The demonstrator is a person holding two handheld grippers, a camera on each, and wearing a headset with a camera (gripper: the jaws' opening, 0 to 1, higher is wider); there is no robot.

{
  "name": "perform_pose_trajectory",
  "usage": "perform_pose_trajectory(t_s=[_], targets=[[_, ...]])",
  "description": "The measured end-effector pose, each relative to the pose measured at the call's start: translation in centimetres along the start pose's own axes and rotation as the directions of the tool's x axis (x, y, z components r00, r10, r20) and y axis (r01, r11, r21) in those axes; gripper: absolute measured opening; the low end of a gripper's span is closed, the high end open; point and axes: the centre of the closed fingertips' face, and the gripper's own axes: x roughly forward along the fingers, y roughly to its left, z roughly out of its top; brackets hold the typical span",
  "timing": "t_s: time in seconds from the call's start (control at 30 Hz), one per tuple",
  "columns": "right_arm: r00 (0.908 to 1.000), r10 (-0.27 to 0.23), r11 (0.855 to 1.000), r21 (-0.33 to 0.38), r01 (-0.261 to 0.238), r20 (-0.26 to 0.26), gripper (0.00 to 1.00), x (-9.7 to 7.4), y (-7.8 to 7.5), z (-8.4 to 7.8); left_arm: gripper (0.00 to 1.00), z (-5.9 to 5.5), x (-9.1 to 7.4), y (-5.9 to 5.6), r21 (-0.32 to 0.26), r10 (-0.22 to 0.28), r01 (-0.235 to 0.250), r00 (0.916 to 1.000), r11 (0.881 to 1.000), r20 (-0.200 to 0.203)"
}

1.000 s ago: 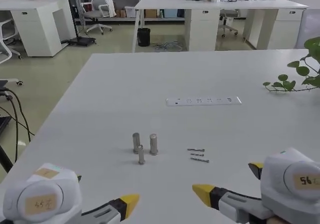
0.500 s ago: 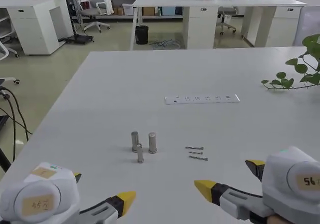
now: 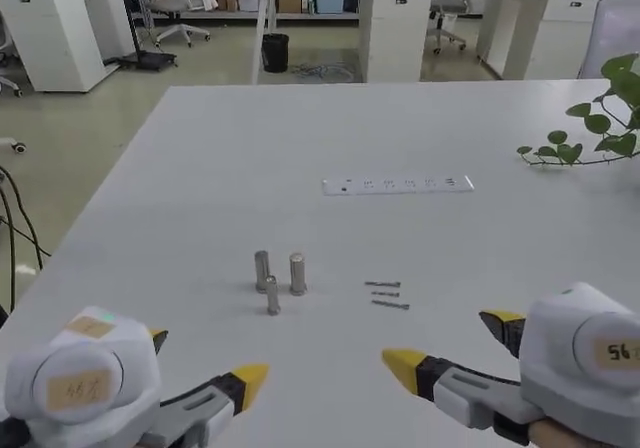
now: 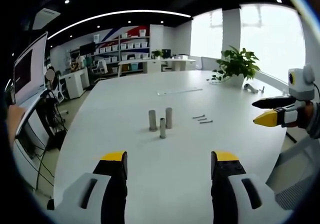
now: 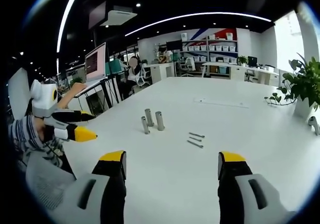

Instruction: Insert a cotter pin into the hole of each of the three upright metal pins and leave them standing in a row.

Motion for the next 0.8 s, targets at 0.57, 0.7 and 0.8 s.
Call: perform_pose_trajectory(t_s=[0.57,0.7,0.8], targets=[[0.9994,0.033,0.999,-0.001,-0.033,-0.005,0.71,2.2,-1.1,-0.4,0.53,0.9,6.7,0.5,0.052,-0.064,0.064,0.9979,0.997,-0.008],[0.999,0.038,0.999,0.009,-0.038,-0.023,0.7,2.6,-1.2,-0.8,0.5,0.9,8.4,0.4,0.08,-0.075,0.078,0.9966,0.994,-0.033],[0.999,0.039,0.999,0.017,-0.038,-0.023,0.69,2.8,-1.2,-1.0,0.47,1.1,9.5,0.4,0.084,-0.082,0.084,0.9962,0.993,-0.03]])
